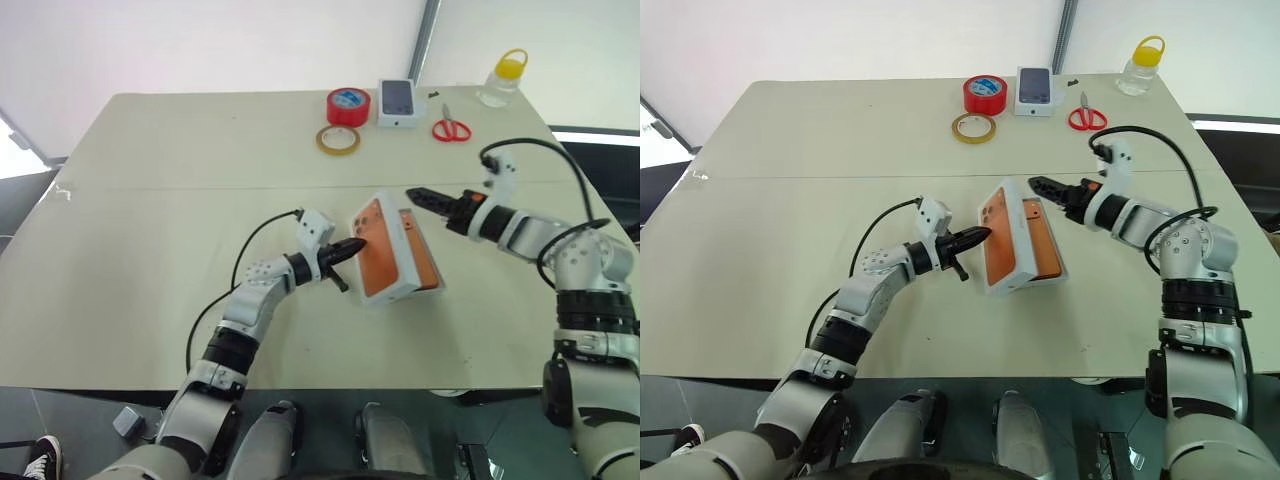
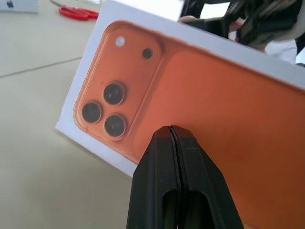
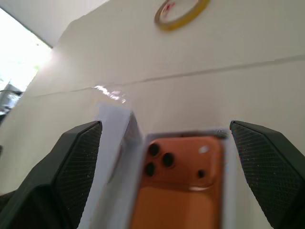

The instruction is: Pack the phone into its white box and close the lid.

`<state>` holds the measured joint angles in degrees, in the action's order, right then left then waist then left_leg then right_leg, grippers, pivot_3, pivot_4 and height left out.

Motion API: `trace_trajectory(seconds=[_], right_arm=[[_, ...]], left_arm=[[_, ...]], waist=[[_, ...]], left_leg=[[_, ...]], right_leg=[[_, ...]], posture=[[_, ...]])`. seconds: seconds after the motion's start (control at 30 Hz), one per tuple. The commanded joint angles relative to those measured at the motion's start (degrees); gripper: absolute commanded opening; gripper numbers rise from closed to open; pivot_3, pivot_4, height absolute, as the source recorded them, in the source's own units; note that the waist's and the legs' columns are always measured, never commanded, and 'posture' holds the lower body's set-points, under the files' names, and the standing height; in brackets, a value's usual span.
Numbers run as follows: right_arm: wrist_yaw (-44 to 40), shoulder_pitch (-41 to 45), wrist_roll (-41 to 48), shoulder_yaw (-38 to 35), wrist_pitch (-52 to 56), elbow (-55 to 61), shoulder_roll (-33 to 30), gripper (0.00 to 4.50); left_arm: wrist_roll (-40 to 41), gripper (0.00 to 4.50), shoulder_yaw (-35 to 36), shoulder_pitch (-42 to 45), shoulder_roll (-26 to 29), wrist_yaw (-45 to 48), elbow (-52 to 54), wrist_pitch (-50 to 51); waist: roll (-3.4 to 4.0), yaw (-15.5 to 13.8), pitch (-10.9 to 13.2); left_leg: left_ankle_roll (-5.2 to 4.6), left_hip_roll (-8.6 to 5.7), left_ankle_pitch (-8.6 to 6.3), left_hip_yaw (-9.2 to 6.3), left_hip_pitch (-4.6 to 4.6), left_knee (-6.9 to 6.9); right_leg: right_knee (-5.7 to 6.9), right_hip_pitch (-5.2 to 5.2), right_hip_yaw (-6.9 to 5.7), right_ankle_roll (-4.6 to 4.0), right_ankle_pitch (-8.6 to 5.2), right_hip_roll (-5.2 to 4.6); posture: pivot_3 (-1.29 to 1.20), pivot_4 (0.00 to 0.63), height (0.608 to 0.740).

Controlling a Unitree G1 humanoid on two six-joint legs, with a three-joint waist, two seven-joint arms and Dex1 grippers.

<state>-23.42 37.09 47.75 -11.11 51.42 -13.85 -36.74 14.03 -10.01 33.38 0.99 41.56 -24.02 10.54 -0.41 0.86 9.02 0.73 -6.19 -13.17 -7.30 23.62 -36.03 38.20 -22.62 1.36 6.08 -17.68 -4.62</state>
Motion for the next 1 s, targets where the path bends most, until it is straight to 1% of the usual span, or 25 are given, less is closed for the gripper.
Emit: trace_trajectory(seconds=[0.03,0.1,0.17,0.23,0.37,0.5,0.53,0.63,0.83,1.0], right_arm=[[-4.3,-3.7,-11.5,4.9,-10.6,6.1,-3.8,3.27],[-5.5,-5.4,-16.0,7.0,-14.7,7.9,-4.4,2.29],[-6.7,-7.3,-21.2,9.3,-19.3,9.6,-5.3,1.21],[-7.8,-8.8,-24.6,10.6,-22.4,10.7,-5.6,0.19],[-10.9,-11.4,-30.3,13.4,-28.0,12.9,-6.0,0.19],[-14.5,-13.3,-31.2,13.2,-29.8,14.3,-5.9,0.19],[-14.8,-13.7,-31.7,13.1,-29.7,14.2,-6.0,0.19],[-14.7,-14.2,-32.7,11.9,-29.3,13.0,-5.7,0.19],[-16.6,-16.2,-33.4,11.0,-28.7,15.2,-6.3,0.19],[-17.0,-17.2,-31.2,9.3,-25.9,18.6,-5.0,0.19]], left_arm=[[0.0,0.00,0.8,1.9,-0.6,0.4,-0.1,-1.9],[0.0,0.00,1.2,1.7,0.6,1.0,0.9,-2.0],[0.4,0.00,1.7,0.9,2.3,1.8,2.5,-1.2],[0.3,0.00,1.6,0.0,4.2,2.4,3.8,-0.4],[0.3,0.00,0.2,-3.3,8.7,4.8,8.9,3.2],[1.8,0.00,-0.3,-6.0,11.9,6.7,13.6,9.4],[1.2,0.00,-0.8,-6.4,12.1,6.8,13.9,9.4],[-0.6,0.00,-2.2,-5.9,10.5,5.8,11.7,8.2],[-1.7,0.00,-2.7,-2.2,4.2,3.3,5.0,6.9],[-2.0,0.00,-2.0,1.0,1.1,2.6,0.2,5.0]], waist=[[-0.03,-0.1,0.0],[-0.03,0.3,0.0],[-0.03,0.4,0.0],[-0.03,0.4,0.0],[-0.03,0.0,0.0],[-0.04,-0.2,0.0],[-0.05,-0.3,0.0],[-0.05,-0.3,0.0],[-0.07,-0.3,0.0],[-0.08,0.0,0.1]], left_leg=[[0.00,0.00,0.00,0.00,0.00,0.00],[0.00,0.00,0.00,0.03,0.00,0.00],[0.01,0.03,0.00,0.06,-0.01,0.00],[0.03,0.04,0.02,0.06,-0.02,0.00],[0.04,0.03,0.02,0.05,-0.02,0.00],[0.05,0.01,0.02,0.02,-0.02,-0.01],[0.05,0.01,0.02,0.00,-0.02,-0.01],[0.05,-0.01,0.01,-0.05,-0.02,-0.01],[0.05,-0.01,0.01,-0.06,-0.02,-0.01],[0.05,0.01,0.01,-0.06,-0.03,-0.01]], right_leg=[[0.00,-0.01,0.01,0.00,0.00,-0.01],[0.00,-0.02,0.01,0.01,0.00,0.01],[0.08,-0.07,0.03,0.01,0.00,0.03],[0.11,-0.09,0.04,0.00,0.00,0.06],[0.08,-0.07,0.06,0.00,0.00,0.04],[0.02,-0.03,0.08,0.00,0.00,0.00],[0.00,-0.01,0.07,0.00,0.00,0.00],[-0.05,0.03,0.04,0.00,0.00,-0.01],[-0.06,0.05,0.01,0.00,0.00,-0.02],[-0.04,0.04,0.00,0.00,0.00,0.01]], posture=[[0.00,0.150,0.740],[0.00,0.150,0.740],[0.00,0.150,0.740],[0.00,0.150,0.740],[0.00,0.150,0.740],[0.00,0.150,0.740],[0.00,0.150,0.740],[0.00,0.150,0.740],[0.00,0.150,0.740],[0.00,0.150,0.740]])
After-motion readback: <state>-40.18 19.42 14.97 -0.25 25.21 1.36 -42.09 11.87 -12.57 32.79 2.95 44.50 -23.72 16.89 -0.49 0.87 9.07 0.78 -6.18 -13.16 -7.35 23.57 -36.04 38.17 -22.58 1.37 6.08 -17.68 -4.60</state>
